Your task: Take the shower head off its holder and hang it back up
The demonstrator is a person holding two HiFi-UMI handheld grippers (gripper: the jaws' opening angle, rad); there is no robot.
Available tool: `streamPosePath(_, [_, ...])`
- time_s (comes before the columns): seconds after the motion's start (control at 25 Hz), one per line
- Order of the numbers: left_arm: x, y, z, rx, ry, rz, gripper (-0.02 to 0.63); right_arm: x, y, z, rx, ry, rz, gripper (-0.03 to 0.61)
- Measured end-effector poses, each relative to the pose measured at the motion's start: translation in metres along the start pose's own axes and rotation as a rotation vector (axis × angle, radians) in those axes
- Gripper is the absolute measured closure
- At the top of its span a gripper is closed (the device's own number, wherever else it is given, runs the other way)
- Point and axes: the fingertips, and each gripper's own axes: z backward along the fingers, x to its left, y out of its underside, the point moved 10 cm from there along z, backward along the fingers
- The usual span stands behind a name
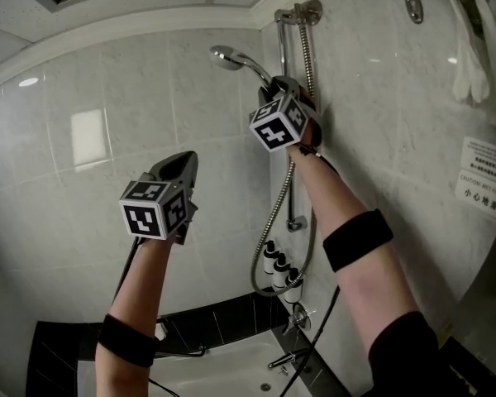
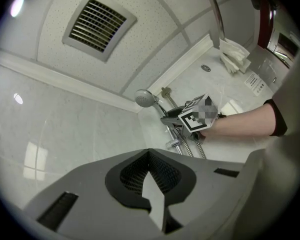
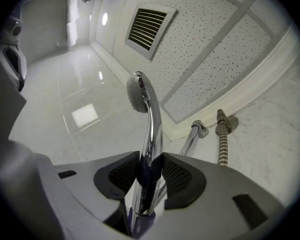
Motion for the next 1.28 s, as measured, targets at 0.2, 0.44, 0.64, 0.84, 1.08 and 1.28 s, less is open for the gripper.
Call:
streamPosePath(0.2, [0.003, 0.007, 0.008, 0.015, -0.014, 0.011, 0.614, -0.002, -0.001, 0.000, 0.001, -0.001, -0.078, 0.430])
streamPosePath(0.44, [0.011, 0.008, 0.026, 0.025, -0.041, 0.002, 0.614, -0.003, -0.017, 0.006, -0.032, -0.001, -0.110, 0.433])
streamPosePath(0.64, [0.020, 0.002, 0.042, 0.023, -0.074, 0.008, 0.614, 0.011, -0.084, 0.018, -0.186, -0.037, -0.110, 0.433])
streamPosePath(0.84, [0.025, 0.002, 0.063, 0.039, -0.098, -0.006, 0.614, 0.035, -0.090, 0.025, -0.155, -0.122, -0.163, 0.433])
streamPosePath(1.08, [0.033, 0.014, 0.080, 0.067, -0.133, -0.013, 0.614, 0.066, -0.075, 0.045, -0.125, -0.257, -0.257, 0.433])
streamPosePath(1.28, [0.037, 0.047, 0.103, 0.121, -0.162, 0.018, 0.614, 0.102, -0.068, 0.072, -0.125, -0.373, -0.355, 0.434])
